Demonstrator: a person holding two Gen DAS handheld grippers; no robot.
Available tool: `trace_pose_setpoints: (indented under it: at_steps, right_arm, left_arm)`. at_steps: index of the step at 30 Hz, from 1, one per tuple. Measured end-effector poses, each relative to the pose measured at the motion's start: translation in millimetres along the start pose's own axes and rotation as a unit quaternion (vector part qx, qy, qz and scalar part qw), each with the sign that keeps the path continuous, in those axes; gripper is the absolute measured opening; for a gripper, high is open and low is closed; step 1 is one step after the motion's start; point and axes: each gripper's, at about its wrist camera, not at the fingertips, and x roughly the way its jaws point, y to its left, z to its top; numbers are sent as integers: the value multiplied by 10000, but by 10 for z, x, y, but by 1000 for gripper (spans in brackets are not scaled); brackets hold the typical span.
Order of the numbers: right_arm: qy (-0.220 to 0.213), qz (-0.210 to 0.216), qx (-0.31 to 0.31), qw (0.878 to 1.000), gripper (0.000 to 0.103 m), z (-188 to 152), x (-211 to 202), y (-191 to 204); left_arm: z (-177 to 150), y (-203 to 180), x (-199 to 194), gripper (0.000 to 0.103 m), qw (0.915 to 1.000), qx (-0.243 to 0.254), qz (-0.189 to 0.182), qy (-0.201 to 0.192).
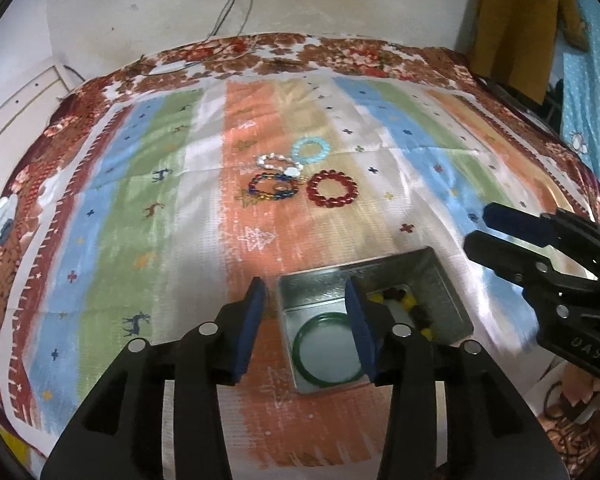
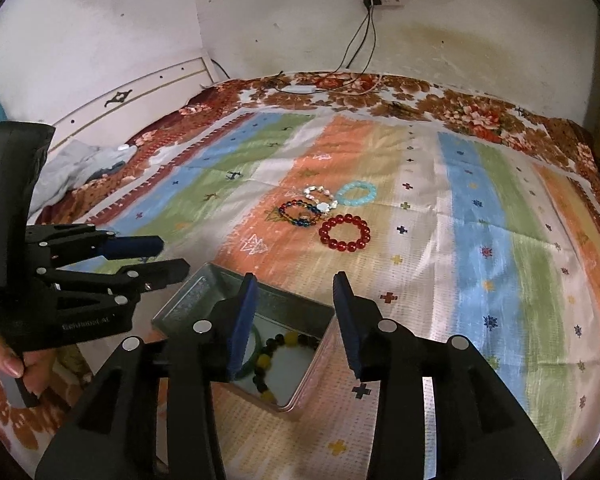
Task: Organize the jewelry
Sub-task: 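Lower both bracelets into the silver tin and open both grippers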
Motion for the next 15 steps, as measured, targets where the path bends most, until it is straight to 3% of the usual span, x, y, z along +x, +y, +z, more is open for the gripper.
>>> trace_pose_setpoints:
  at_steps: [2, 7, 11, 15]
  right_arm:
    - [1, -46, -12, 10000, 42, 1, 8, -12]
    - [-54, -119, 17, 9999, 53, 27, 10, -52]
    - [-23, -197, 133, 9997, 57, 51, 69, -134]
    - [-2, -274, 282, 9992, 63, 84, 129, -226]
  left_arm:
    - [12, 35, 0, 54, 10000, -46, 79, -16]
    - [57, 123, 57, 59, 9996, -142, 229, 21]
    - [119, 168, 93, 69, 9992, -178, 371, -23]
    - [186, 223, 139, 74, 9992, -289, 268, -37]
